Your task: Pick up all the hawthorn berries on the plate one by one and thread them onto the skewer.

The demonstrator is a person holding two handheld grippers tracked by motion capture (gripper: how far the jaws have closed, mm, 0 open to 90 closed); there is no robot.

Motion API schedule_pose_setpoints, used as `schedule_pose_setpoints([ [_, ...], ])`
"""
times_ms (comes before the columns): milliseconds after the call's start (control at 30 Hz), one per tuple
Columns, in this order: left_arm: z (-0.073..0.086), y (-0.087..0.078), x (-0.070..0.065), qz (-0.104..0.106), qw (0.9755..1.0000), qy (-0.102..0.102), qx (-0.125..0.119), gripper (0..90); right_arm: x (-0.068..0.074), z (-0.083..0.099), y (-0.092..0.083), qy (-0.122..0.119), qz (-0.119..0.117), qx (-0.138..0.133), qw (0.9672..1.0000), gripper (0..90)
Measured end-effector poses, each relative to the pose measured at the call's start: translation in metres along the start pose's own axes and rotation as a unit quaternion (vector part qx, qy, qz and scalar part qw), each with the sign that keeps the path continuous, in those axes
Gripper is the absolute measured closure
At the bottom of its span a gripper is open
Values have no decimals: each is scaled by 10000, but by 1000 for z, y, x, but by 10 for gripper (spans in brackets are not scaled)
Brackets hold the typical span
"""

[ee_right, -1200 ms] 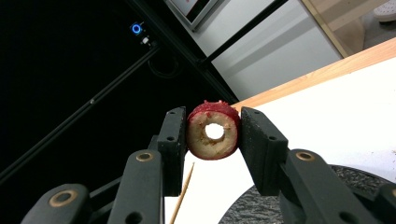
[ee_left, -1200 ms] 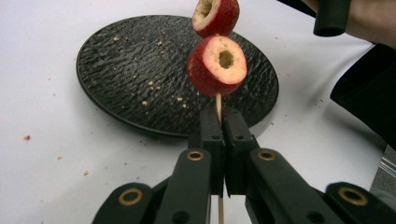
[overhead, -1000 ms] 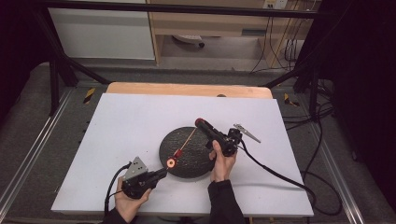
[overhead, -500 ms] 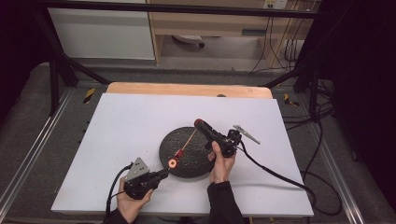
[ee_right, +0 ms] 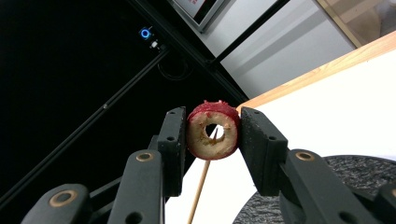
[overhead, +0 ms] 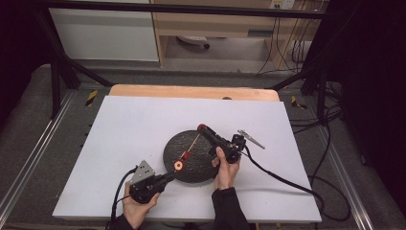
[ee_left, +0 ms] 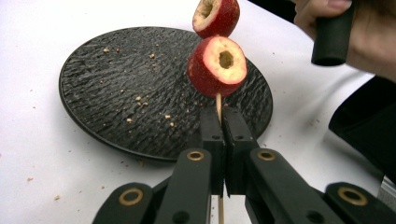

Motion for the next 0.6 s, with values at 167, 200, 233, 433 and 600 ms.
schedule_pose_setpoints([
  [167,-4,4,-3,-30,10000,-48,-24,880,-1,4,1,44,-26,46,10000,627],
  [200,-4,5,-3,-33,10000,-61,-11,880,-1,4,1,32,-19,36,10000,627],
  [233,-5,6,-3,-40,10000,-62,-10,880,-1,4,1,13,-14,23,10000,627],
  [433,-7,8,-1,-67,10000,-59,-30,881,0,3,-1,7,-11,16,10000,631],
  [600,-8,8,-2,-65,10000,-8,-63,881,0,2,-1,16,-23,60,10000,634],
])
Point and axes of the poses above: each handheld gripper's, and its own axes: y roughly forward along the jaws, z roughly out of its underside, x roughly to its left, the point moved 9 cm from there along y, roughly forward along the jaws, and after that the axes turned 1 degree about x, right-handed, at the moved point
